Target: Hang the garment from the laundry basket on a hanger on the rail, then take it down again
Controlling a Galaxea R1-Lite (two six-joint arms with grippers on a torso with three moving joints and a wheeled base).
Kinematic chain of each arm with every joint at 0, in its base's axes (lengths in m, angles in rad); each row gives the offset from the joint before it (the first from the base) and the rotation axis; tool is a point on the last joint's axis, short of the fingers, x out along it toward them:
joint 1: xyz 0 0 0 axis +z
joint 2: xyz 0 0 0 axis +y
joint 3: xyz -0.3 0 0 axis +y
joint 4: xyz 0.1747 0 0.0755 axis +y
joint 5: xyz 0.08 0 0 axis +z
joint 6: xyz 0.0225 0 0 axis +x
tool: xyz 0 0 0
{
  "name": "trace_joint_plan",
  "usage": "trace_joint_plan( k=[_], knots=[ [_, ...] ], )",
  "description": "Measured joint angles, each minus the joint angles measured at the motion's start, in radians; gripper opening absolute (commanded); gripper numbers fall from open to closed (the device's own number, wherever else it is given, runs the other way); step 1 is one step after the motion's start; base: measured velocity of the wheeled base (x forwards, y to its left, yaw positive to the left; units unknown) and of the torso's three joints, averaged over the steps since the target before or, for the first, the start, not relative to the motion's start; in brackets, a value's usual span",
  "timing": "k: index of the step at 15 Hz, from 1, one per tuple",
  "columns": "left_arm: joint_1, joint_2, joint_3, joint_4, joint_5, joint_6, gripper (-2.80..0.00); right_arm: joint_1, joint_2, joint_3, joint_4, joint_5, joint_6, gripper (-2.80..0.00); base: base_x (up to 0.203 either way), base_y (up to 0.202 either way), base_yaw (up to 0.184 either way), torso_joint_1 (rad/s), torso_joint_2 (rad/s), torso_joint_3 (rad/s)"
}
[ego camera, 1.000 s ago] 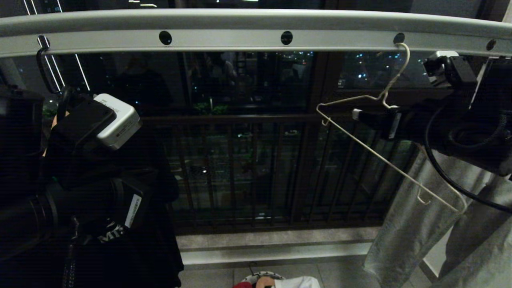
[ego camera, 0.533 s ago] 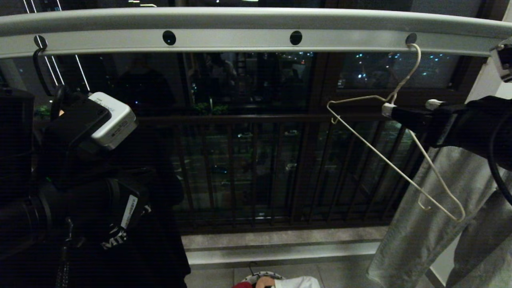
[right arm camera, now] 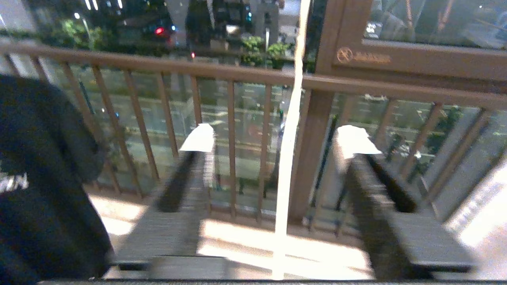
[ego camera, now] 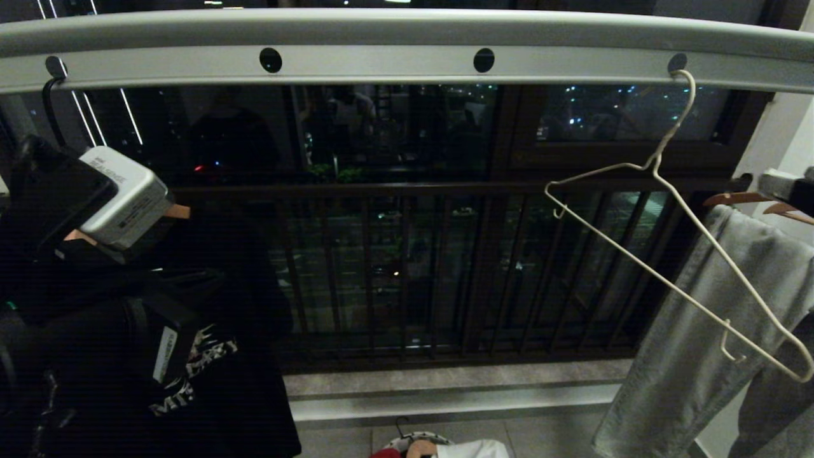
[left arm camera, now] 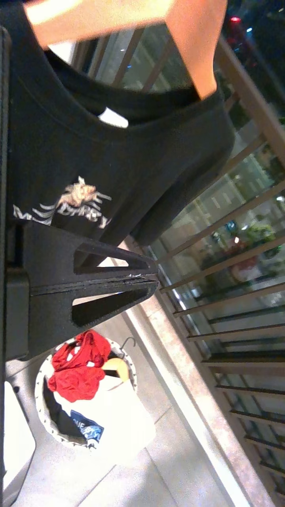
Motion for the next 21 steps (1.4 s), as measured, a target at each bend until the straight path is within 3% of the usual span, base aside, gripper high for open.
trace_joint_plan(
  k=[4,7,9,16,18,21],
  knots=[
    [0.005,-0.088,0.059,0.002,0.0,-0.005,-2.8,0.0,-0.148,-0.016,0.207,-0.003,-0.022,-2.8,0.0,0.0,0.0,0.0,0.0,0.0],
    [0.08,-0.186,0.133,0.004,0.001,-0.012,-2.8,-0.001,-0.231,-0.02,0.273,-0.005,-0.024,-2.8,0.0,0.0,0.0,0.0,0.0,0.0],
    [0.159,-0.291,0.168,0.012,-0.001,-0.012,-2.8,-0.002,-0.293,-0.029,0.313,-0.014,-0.021,-2.8,0.0,0.0,0.0,0.0,0.0,0.0],
    [0.636,-0.628,0.194,0.083,-0.011,-0.037,-2.8,-0.063,-0.49,-0.1,0.517,-0.204,0.013,-2.8,0.0,0.0,0.0,0.0,0.0,0.0],
    [0.701,-0.719,0.197,0.089,-0.036,-0.02,-2.8,-0.079,-0.535,-0.131,0.573,-0.213,0.014,-2.8,0.0,0.0,0.0,0.0,0.0,0.0],
    [0.721,-0.839,0.272,0.108,-0.052,-0.012,-2.8,-0.086,-0.606,-0.157,0.658,-0.213,0.014,-2.8,0.0,0.0,0.0,0.0,0.0,0.0]
  ],
)
